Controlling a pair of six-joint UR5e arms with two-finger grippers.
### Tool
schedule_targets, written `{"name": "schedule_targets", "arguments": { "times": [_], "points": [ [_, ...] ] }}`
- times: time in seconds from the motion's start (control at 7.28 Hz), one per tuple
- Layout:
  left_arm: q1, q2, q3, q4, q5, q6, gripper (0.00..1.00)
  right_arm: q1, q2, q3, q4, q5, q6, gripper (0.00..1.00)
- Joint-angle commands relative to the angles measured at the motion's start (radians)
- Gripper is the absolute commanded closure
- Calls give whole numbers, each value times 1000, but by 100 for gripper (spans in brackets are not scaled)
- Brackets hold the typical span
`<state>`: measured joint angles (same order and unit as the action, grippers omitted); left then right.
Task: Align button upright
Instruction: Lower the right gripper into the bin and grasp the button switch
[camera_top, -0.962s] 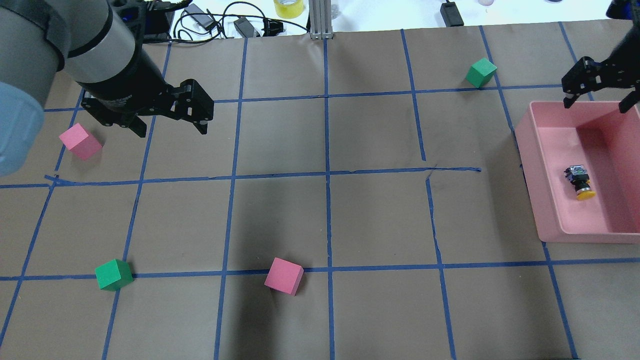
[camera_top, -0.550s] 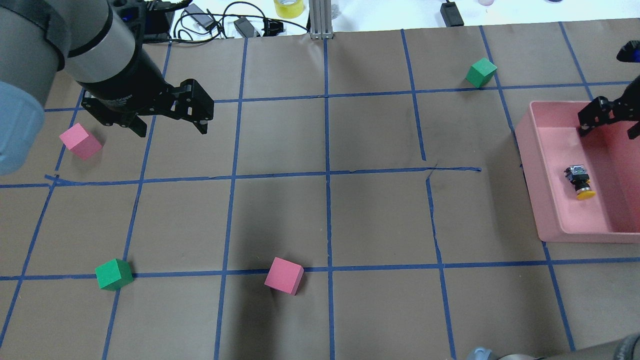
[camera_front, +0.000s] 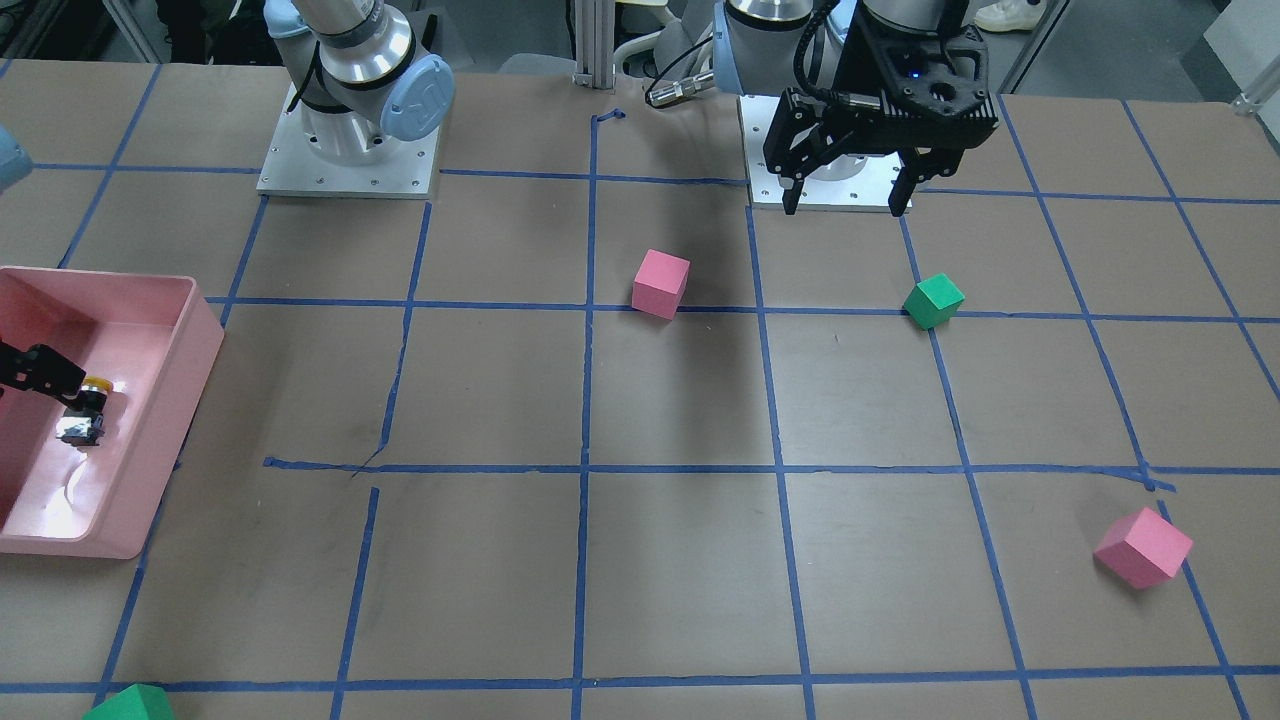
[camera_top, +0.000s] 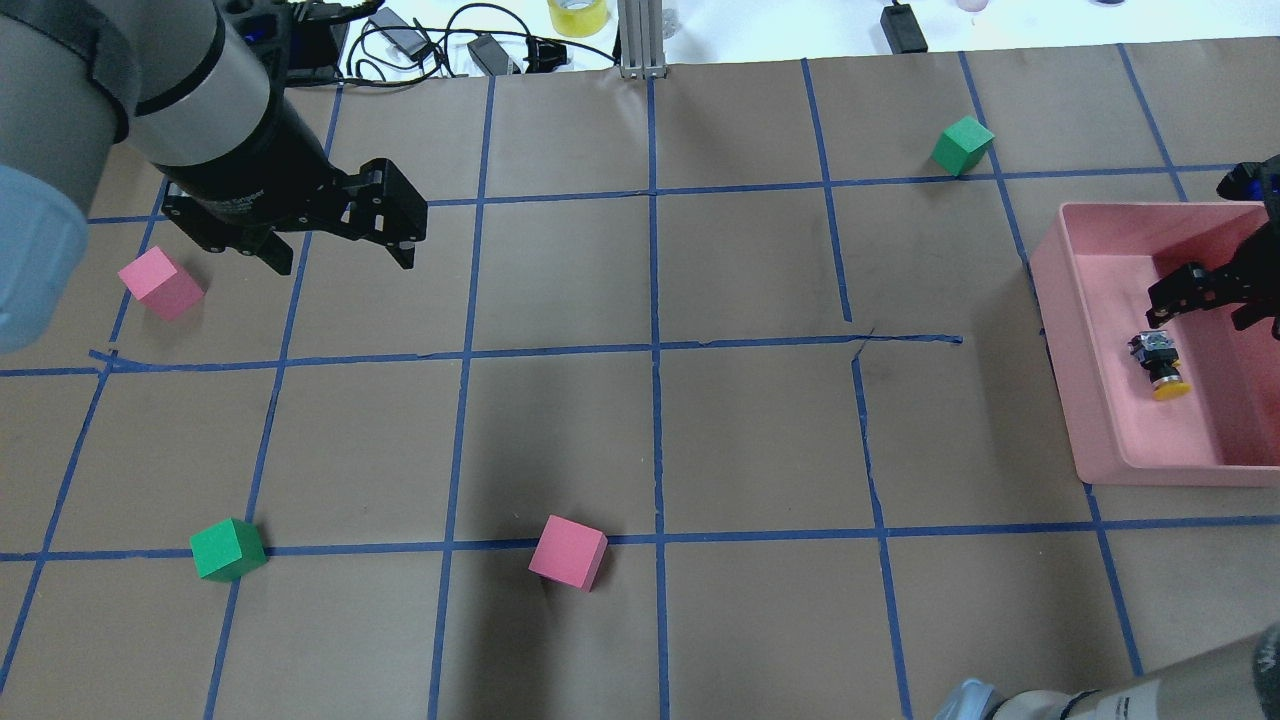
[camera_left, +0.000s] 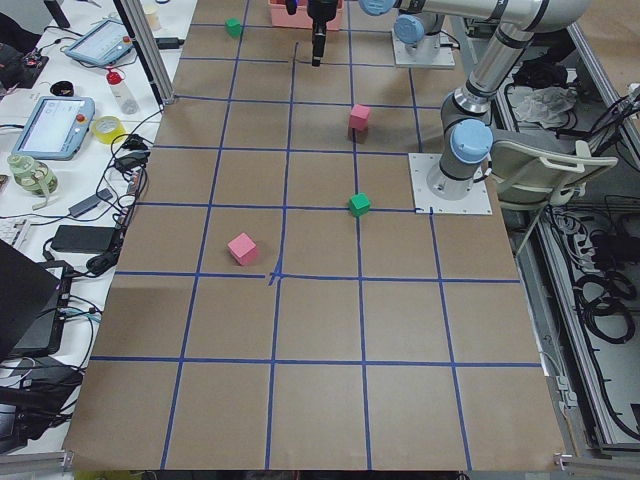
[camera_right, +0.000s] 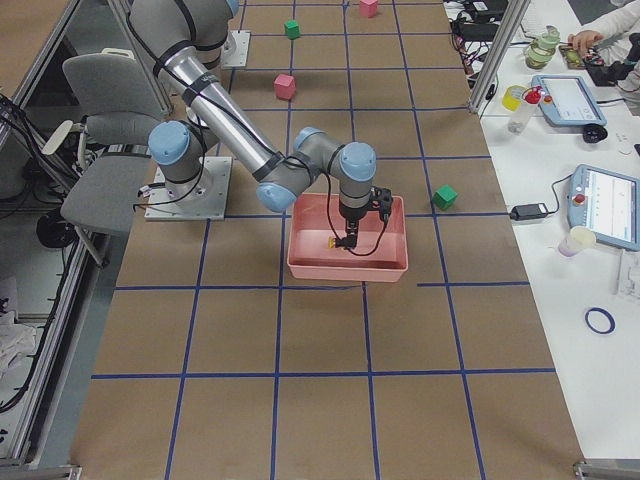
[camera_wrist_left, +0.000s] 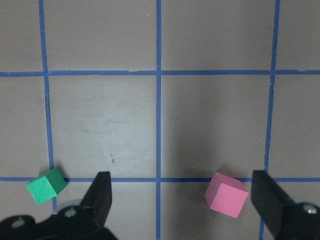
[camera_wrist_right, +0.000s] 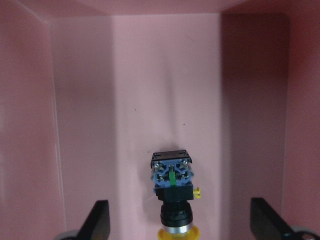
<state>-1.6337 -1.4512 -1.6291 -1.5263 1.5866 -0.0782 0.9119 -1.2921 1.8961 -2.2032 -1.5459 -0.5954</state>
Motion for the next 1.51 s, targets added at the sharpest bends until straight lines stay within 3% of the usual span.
{"name": "schedule_targets", "arguments": {
  "times": [0.0,1.37],
  "points": [
    [0,0,0,0,0,0,0,-1,13,3,-16,1,-14,0],
    [0,-2,-2,0,-2,0,0,-1,93,38,-75,1,-21,0]
  ]
}}
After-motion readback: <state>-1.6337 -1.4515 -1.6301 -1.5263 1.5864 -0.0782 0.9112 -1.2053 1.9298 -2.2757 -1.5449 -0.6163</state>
